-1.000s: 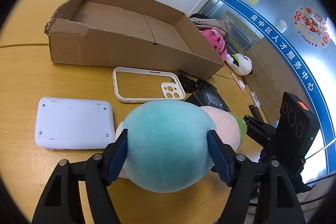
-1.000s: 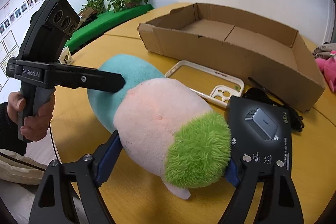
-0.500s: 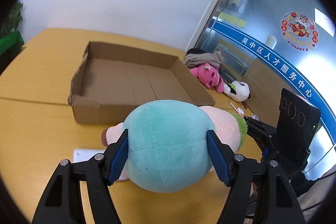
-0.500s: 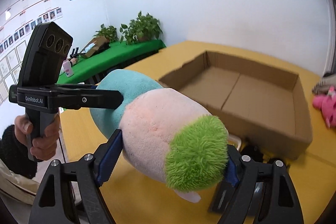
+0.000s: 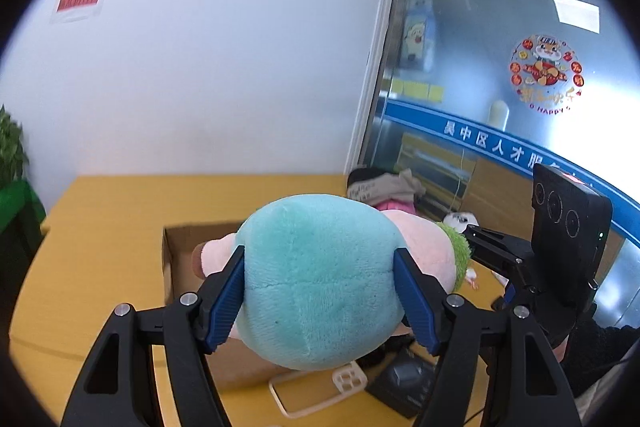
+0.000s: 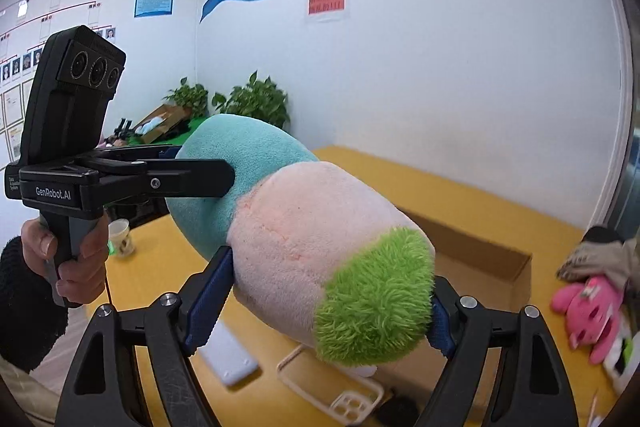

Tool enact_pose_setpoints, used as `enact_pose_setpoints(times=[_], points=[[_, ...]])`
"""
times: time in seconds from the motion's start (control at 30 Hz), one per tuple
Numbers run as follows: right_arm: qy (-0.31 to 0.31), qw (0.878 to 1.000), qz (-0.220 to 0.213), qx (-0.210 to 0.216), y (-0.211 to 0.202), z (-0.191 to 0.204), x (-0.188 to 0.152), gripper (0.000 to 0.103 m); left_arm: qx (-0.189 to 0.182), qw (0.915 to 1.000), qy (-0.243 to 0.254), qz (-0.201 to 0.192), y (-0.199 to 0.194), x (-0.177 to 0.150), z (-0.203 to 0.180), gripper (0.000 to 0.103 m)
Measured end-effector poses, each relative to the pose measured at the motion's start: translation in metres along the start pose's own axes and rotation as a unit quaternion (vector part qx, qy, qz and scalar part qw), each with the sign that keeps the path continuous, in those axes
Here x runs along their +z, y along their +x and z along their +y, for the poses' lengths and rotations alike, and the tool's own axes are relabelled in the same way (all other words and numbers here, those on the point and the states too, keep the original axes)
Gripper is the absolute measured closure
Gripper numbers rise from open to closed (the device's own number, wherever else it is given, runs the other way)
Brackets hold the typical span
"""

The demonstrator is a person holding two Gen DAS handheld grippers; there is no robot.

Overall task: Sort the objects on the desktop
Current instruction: 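Lift the plush with both grippers and carry it over the cardboard box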

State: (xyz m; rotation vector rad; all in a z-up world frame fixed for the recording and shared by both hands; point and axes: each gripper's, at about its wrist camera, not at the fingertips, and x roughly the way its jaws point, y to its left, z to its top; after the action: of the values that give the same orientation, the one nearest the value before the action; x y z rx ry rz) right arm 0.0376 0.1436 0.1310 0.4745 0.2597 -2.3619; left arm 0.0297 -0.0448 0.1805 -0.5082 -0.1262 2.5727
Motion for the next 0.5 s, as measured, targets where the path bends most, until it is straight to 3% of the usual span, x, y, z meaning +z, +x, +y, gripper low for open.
enact_pose_setpoints(times=[0.23,0.5], points=[[-0.023,0.999,-0.035,-0.032,0.007,-0.026,0.073,0.016,-0.011,0.9991,0.012,-0.039,0.018,0.073,0.015,0.033],[-0.034,0.996,-0.064,-0.046,0.019,-0.063,0.143,0.016,0.004,0.9968,0.038,-0.070,0.047,0.143,0.021,0.033]])
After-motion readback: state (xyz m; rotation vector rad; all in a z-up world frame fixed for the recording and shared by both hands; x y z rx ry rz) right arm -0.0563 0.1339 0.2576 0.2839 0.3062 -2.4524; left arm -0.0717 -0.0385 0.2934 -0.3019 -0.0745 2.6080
